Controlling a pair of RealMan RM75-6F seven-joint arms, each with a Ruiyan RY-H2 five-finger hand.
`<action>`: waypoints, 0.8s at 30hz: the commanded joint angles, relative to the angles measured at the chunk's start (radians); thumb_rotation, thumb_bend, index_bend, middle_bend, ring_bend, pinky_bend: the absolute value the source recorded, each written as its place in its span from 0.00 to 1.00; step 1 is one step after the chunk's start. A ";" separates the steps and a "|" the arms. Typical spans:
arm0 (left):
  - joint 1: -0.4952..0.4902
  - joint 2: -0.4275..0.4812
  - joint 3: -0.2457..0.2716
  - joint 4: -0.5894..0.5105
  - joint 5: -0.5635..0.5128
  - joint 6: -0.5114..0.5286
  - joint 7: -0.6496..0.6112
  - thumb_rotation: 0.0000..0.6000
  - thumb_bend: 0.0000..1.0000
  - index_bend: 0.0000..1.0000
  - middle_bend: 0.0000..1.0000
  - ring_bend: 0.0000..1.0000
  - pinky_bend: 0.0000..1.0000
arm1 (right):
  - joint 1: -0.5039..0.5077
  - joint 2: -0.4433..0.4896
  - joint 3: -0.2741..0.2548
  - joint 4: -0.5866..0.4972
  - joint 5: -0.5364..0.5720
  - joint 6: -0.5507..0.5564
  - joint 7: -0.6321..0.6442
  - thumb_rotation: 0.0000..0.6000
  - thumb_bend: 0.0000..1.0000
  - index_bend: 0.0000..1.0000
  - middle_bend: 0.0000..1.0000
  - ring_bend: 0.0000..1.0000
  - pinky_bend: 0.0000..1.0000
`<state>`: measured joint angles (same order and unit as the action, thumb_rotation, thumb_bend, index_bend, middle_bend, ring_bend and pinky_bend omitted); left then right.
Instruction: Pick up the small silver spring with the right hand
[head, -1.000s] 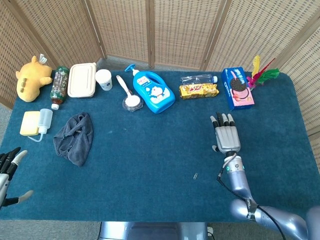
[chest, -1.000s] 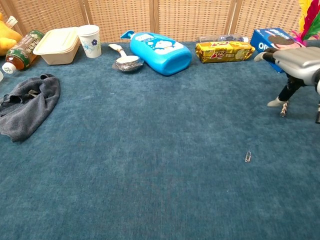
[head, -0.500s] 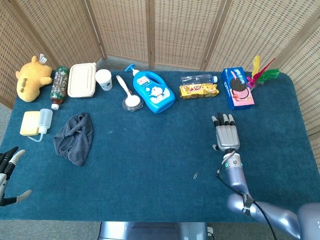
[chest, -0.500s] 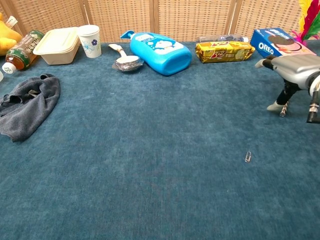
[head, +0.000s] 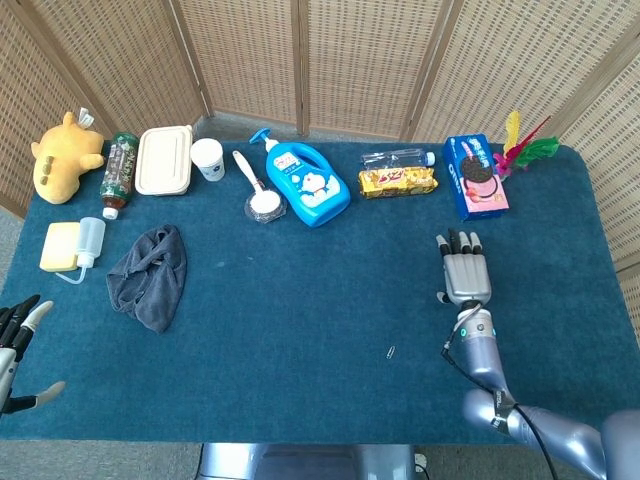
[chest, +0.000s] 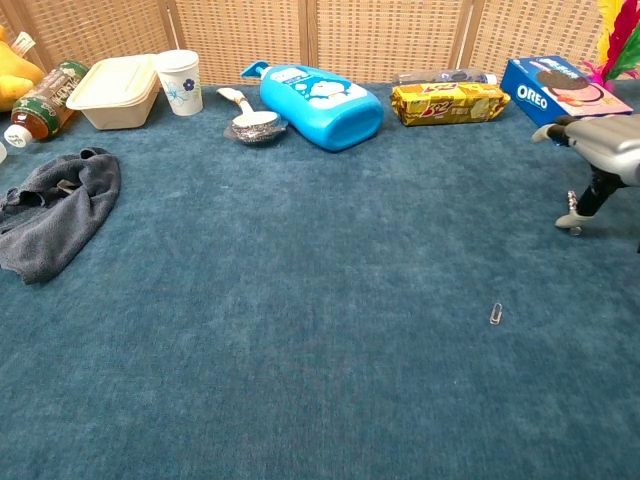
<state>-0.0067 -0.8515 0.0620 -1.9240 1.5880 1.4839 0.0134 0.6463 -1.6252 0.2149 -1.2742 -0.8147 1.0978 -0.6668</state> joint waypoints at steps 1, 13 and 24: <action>-0.001 0.001 0.000 0.001 0.000 0.000 -0.002 1.00 0.21 0.00 0.00 0.00 0.00 | -0.007 0.008 -0.005 0.003 -0.004 0.005 -0.001 1.00 0.03 0.08 0.00 0.00 0.00; 0.001 0.001 0.002 0.001 0.006 0.001 -0.002 1.00 0.21 0.00 0.00 0.00 0.00 | -0.035 0.034 -0.013 0.055 0.012 -0.014 0.017 1.00 0.03 0.07 0.00 0.00 0.00; -0.001 -0.002 0.003 -0.004 0.005 -0.004 0.011 1.00 0.21 0.00 0.00 0.00 0.00 | -0.051 0.060 -0.012 0.076 0.008 -0.016 0.027 1.00 0.03 0.07 0.00 0.00 0.00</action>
<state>-0.0073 -0.8539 0.0653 -1.9281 1.5935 1.4804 0.0243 0.5961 -1.5659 0.2022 -1.1998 -0.8071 1.0825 -0.6399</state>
